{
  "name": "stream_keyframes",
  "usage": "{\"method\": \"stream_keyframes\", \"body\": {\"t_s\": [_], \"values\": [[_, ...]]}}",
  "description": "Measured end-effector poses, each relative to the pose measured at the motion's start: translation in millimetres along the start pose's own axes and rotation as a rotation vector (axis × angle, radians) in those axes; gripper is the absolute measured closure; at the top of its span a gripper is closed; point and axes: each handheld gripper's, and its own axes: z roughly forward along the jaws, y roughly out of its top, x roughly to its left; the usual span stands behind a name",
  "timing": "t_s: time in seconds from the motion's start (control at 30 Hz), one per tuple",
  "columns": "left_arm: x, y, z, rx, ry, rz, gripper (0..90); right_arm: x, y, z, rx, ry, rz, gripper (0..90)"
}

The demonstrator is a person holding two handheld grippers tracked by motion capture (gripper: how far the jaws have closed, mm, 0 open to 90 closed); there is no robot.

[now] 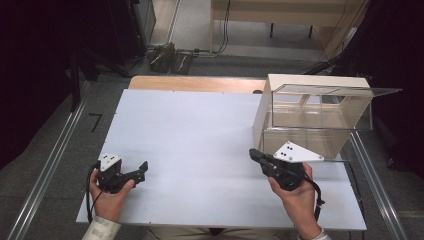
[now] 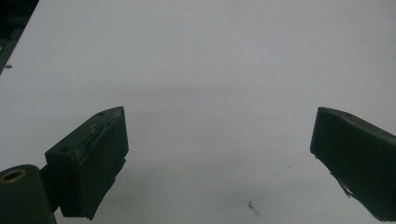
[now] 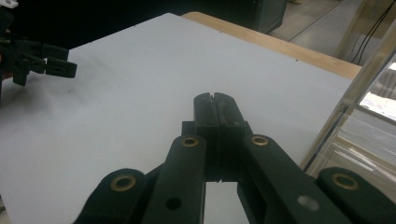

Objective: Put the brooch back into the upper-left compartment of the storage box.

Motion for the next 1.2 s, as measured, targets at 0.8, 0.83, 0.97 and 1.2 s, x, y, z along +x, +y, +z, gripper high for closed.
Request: {"method": "stream_keyframes", "body": {"t_s": [0.8, 0.83, 0.97, 1.2], "values": [[-0.7, -0.2, 0.8, 0.000, 0.002, 0.000, 4.9, -19.8, 15.9, -25.3, -0.061, -0.051, 0.010, 88.0], [-0.8, -0.2, 0.8, 0.000, 0.001, 0.000, 5.0, -21.0, 17.2, -27.1, -0.067, -0.054, 0.010, 88.0], [-1.1, -0.3, 1.1, 0.002, 0.002, 0.001, 4.9, -25.0, 21.5, -33.7, -0.083, -0.066, 0.014, 88.0], [-0.9, -0.3, 1.6, 0.003, 0.002, -0.001, 4.9, -31.3, 25.9, -39.9, -0.102, -0.080, 0.025, 88.0]]}}
